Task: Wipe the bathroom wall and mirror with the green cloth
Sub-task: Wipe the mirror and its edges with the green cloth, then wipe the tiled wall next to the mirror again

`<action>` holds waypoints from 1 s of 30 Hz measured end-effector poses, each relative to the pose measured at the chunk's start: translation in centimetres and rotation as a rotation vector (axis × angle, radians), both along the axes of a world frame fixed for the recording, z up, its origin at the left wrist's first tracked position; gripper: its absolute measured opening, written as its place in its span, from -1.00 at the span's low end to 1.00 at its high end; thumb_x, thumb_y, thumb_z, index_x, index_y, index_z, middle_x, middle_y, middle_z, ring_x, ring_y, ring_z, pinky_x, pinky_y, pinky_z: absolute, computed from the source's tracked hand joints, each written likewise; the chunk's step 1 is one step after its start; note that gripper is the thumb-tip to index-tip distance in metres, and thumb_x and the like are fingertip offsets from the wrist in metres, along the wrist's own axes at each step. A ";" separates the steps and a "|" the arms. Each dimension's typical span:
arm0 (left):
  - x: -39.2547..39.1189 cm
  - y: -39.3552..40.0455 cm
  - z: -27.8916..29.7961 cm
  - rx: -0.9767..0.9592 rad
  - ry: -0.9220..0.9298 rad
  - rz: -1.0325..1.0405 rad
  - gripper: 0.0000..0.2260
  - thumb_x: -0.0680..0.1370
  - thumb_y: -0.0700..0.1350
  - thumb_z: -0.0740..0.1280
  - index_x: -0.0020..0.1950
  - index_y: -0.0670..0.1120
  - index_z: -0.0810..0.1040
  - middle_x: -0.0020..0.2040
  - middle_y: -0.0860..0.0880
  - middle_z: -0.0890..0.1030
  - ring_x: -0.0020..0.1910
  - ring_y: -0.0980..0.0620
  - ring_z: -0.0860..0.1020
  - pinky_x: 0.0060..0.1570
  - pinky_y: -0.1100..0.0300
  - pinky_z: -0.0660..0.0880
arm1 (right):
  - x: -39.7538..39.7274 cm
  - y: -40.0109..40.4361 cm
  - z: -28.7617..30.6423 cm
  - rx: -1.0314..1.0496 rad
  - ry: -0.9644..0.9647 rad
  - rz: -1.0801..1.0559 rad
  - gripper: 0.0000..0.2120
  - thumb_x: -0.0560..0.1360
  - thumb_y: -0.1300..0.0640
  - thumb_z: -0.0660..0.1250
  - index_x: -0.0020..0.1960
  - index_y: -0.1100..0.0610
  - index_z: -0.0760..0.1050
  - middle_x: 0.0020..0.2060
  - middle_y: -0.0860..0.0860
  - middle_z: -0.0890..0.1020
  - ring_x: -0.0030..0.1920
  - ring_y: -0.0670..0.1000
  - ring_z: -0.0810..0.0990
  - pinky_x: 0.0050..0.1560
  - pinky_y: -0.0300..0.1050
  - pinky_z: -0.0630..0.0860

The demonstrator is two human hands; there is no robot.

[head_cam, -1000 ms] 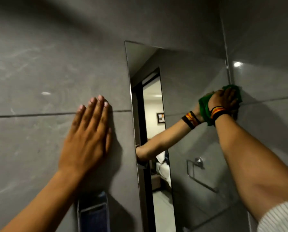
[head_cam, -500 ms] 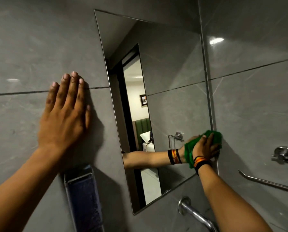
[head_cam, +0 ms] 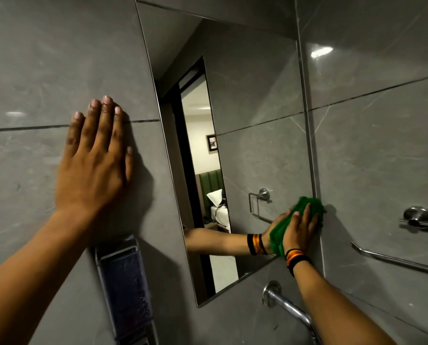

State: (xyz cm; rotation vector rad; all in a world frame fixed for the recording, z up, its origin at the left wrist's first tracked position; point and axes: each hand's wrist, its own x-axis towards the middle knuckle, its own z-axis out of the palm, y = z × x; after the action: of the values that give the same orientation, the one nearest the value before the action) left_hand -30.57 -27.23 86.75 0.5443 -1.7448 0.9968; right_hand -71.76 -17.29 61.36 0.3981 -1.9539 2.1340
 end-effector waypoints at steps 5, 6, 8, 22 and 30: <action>-0.1 0.0 0.0 0.011 -0.002 0.012 -0.37 0.73 0.10 -0.10 0.73 -0.19 -0.09 0.74 -0.18 -0.10 0.72 -0.11 -0.16 0.67 -0.05 -0.23 | 6.7 -1.4 -1.9 0.005 0.318 -0.028 -0.43 0.62 -0.19 -0.06 0.60 -0.06 0.10 0.63 0.02 -0.01 0.62 0.06 -0.06 0.58 0.23 0.00; -0.1 -0.1 0.0 0.011 -0.002 0.011 -0.37 0.73 0.10 -0.11 0.73 -0.18 -0.09 0.74 -0.17 -0.10 0.72 -0.10 -0.17 0.67 -0.06 -0.23 | 8.8 -1.6 -2.1 0.009 0.379 -0.021 -0.44 0.63 -0.17 -0.05 0.60 -0.05 0.10 0.63 0.00 -0.01 0.62 0.05 -0.06 0.58 0.24 0.02; 0.0 -0.2 0.0 0.020 -0.004 0.009 -0.37 0.73 0.11 -0.11 0.73 -0.18 -0.11 0.74 -0.17 -0.13 0.71 -0.09 -0.20 0.68 -0.09 -0.21 | 12.9 -1.8 -2.4 0.043 0.506 -0.006 -0.45 0.66 -0.16 -0.07 0.61 -0.04 0.11 0.63 0.03 0.00 0.62 0.09 -0.03 0.56 0.25 0.06; -0.1 -0.6 0.0 0.045 -0.005 0.009 -0.37 0.72 0.11 -0.13 0.73 -0.18 -0.12 0.74 -0.16 -0.13 0.72 -0.10 -0.18 0.68 -0.10 -0.19 | 27.0 -2.4 -2.7 0.023 0.756 0.178 -0.45 0.66 0.07 0.07 0.61 -0.14 0.02 0.63 -0.09 0.06 0.62 0.08 0.06 0.50 0.24 0.16; 1.6 1.3 -0.1 0.057 -0.043 -0.002 -0.36 0.71 0.07 -0.04 0.72 -0.22 -0.05 0.73 -0.21 -0.06 0.71 -0.14 -0.11 0.66 0.02 -0.27 | 30.5 0.8 5.0 -0.397 0.527 0.376 -0.47 0.68 0.12 0.09 0.58 -0.22 0.09 0.57 -0.22 0.21 0.56 -0.11 0.21 0.50 -0.01 0.33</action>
State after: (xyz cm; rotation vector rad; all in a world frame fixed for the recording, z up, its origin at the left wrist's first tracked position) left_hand -29.01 -25.96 86.64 0.5609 -1.8167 0.9659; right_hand -41.23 -16.49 66.31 1.1766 -1.2060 2.2453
